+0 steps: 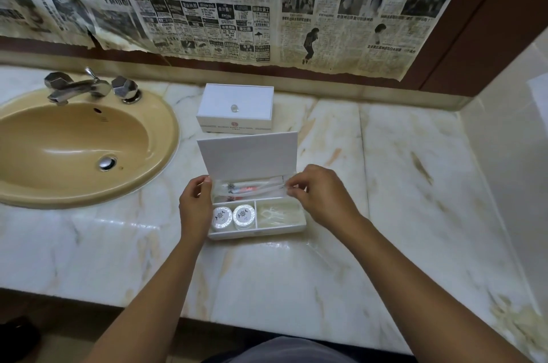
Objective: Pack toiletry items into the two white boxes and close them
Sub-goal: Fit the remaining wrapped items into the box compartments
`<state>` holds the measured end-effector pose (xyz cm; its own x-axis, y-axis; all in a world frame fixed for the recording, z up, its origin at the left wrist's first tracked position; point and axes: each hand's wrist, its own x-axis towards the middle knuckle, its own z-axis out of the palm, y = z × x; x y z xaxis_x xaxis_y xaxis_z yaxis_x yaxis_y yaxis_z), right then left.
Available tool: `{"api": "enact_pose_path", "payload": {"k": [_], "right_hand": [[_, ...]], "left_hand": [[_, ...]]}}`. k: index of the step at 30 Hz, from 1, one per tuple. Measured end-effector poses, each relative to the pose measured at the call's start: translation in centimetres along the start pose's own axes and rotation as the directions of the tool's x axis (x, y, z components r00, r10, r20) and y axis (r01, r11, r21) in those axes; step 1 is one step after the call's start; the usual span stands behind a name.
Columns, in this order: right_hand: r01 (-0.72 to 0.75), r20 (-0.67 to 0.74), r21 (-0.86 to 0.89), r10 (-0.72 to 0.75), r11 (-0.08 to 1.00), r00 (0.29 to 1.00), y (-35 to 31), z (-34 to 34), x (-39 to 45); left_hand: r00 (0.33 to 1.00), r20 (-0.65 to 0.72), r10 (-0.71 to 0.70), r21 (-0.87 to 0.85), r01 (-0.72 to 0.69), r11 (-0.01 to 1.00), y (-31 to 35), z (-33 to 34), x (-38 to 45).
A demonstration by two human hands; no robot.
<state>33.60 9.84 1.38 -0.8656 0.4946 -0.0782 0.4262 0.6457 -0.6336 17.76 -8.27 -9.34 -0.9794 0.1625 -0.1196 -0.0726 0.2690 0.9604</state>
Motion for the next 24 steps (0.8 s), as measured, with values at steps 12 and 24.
{"api": "enact_pose_path", "payload": {"k": [12,24], "right_hand": [[0.112,0.406,-0.294,0.018,0.949,0.914,-1.9,5.5,0.9],[0.077,0.355,-0.134,-0.025,0.988,0.935,-1.3,4.6,0.4]], "left_hand": [[1.000,0.003,-0.012,-0.034,0.012,0.999,0.5,0.0,-0.3],[1.000,0.003,-0.002,-0.006,0.002,1.000,0.5,0.0,-0.3]]}}
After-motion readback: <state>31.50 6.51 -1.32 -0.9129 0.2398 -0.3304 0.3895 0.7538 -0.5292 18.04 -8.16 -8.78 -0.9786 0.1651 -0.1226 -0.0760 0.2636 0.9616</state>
